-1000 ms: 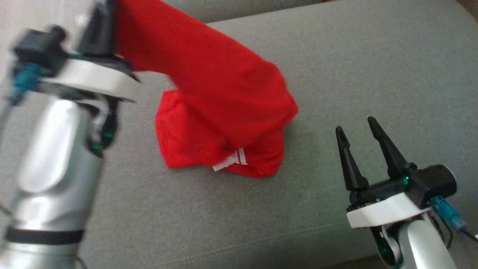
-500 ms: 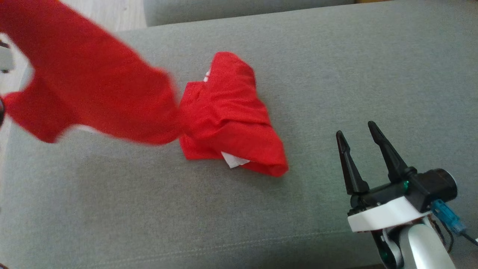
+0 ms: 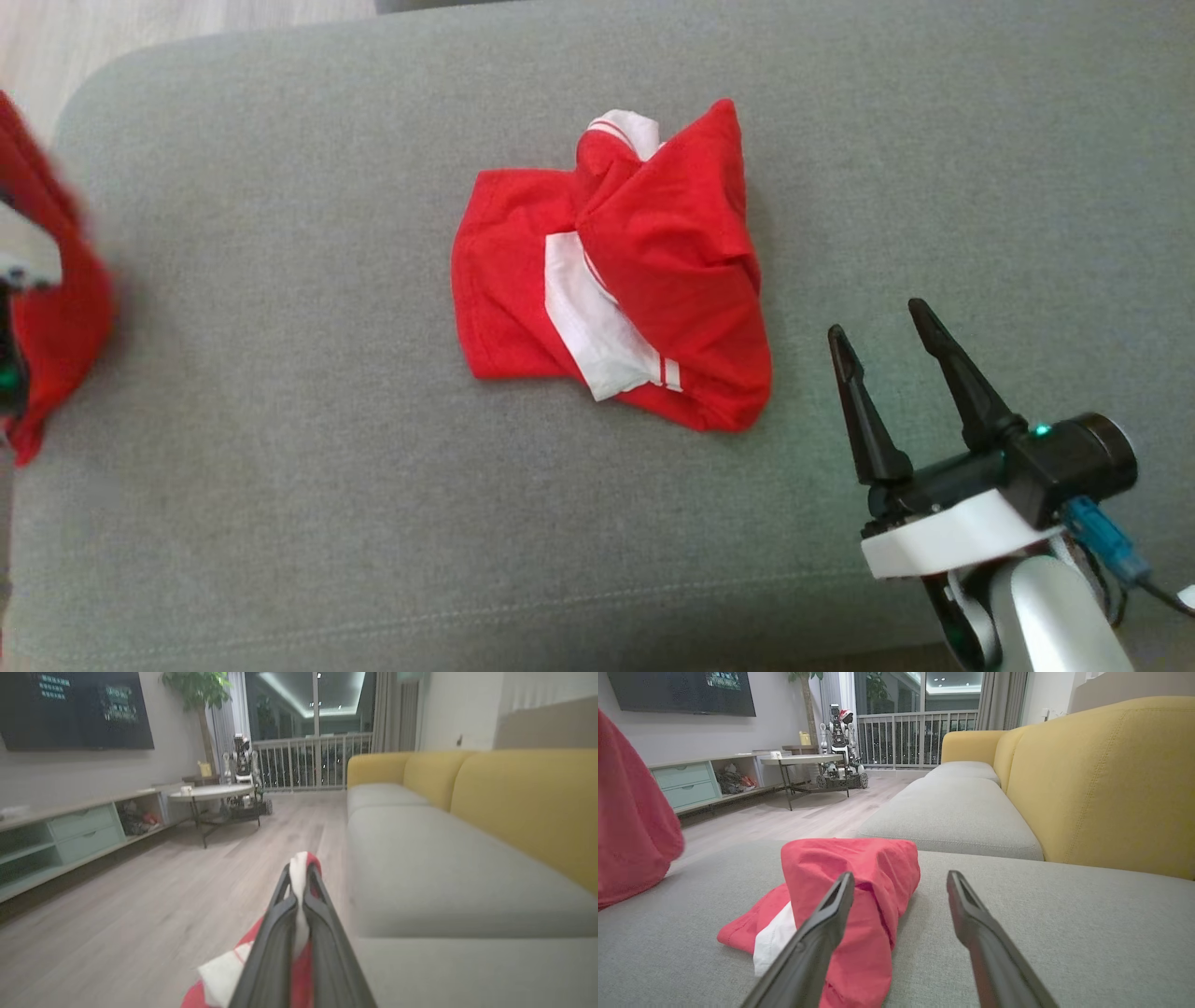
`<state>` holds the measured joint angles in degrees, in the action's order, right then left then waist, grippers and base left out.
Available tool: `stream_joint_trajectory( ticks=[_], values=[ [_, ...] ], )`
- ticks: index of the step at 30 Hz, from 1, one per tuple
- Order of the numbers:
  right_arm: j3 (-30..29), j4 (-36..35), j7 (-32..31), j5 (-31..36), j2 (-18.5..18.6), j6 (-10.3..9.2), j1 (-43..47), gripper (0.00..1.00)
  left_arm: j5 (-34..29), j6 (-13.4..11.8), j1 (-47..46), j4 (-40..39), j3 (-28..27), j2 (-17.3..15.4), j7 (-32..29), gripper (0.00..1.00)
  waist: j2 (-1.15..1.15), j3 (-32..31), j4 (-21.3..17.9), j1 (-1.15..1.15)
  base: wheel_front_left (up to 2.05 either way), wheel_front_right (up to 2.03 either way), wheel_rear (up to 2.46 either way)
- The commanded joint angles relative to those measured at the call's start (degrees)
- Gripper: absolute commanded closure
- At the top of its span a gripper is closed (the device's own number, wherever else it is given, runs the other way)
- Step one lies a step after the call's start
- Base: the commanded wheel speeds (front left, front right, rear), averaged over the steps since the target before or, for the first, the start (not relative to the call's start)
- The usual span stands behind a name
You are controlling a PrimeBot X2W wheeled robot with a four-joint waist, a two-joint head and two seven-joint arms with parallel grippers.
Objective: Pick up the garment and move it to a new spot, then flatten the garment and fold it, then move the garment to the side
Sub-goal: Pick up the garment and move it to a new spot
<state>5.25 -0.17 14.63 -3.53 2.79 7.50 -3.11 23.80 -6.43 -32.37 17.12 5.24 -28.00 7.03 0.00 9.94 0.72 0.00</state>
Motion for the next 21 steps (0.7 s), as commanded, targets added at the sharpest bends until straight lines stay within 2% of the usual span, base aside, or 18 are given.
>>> stream_joint_trajectory(
  ticks=[1, 7, 13, 18, 21],
  values=[
    [1.2, -2.0, 0.4, 0.7, 0.1, -0.01, -2.1, 0.0, -0.3, -0.2, -1.5, 0.4, -1.7, -3.2, -0.3, 1.0, 0.0, 0.6, 0.0, 0.0, 0.0, 0.0, 0.0],
    [0.9, -2.1, 0.4, 1.7, 0.1, -0.01, -2.2, 0.0, 0.4, 1.0, 0.3, 4.1, 0.4, 0.1, 2.4, 1.0, 0.0, 1.4, 0.0, 0.0, 0.0, 0.0, 0.0],
    [1.6, -2.0, 0.4, 1.7, 0.1, -0.01, -2.6, 0.0, -0.7, 2.5, -0.5, 7.0, 3.6, 1.2, 2.3, 1.0, 0.0, 1.2, 0.2, 0.0, 0.0, 0.0, 0.0],
    [2.3, -2.0, 0.4, 1.8, 0.1, -0.01, -2.9, 0.0, -0.7, 1.1, -0.1, 15.0, 4.6, 2.5, 0.0, 1.0, 0.0, 1.8, -0.2, 0.0, 0.0, 0.0, 0.0],
    [2.2, -2.0, 0.4, 2.1, 0.1, -0.01, -3.3, 0.0, 0.2, 1.8, 0.5, 19.7, 5.3, 3.9, -0.4, 0.98, 0.0, 2.1, -0.7, 0.0, 0.0, 0.0, 0.0]
  ],
)
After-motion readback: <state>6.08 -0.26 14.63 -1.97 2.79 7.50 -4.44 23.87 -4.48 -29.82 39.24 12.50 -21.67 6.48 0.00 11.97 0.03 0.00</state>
